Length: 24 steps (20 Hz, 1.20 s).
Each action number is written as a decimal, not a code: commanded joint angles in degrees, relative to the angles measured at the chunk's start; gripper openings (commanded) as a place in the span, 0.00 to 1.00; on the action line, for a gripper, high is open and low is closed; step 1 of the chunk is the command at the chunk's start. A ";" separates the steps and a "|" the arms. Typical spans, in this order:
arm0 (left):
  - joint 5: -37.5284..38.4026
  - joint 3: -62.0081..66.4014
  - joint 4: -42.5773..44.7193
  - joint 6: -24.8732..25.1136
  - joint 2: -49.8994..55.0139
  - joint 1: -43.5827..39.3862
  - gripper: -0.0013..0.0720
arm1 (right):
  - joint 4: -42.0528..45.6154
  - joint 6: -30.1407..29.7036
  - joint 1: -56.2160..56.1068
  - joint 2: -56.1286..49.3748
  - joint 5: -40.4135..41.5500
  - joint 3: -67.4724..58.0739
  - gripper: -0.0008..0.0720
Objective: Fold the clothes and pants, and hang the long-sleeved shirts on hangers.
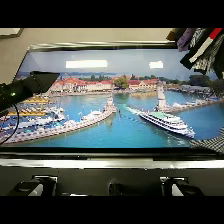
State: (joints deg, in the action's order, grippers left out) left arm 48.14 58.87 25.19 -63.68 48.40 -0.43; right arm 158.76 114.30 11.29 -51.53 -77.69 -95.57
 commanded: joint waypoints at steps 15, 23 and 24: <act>0.33 -0.02 2.03 0.17 0.04 -0.02 0.85 | -10.19 14.29 25.77 -11.69 16.22 -13.16 0.06; 0.50 -0.02 2.03 0.17 0.04 -0.02 0.85 | -14.29 21.86 35.91 -11.74 23.65 -13.16 0.06; 0.50 -0.02 2.03 0.17 0.04 -0.02 0.85 | -14.43 23.08 37.20 -11.74 24.59 -13.16 0.06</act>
State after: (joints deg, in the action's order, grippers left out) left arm 48.51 58.87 27.22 -63.48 48.40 -0.43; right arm 145.97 134.02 45.17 -63.24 -56.42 -108.68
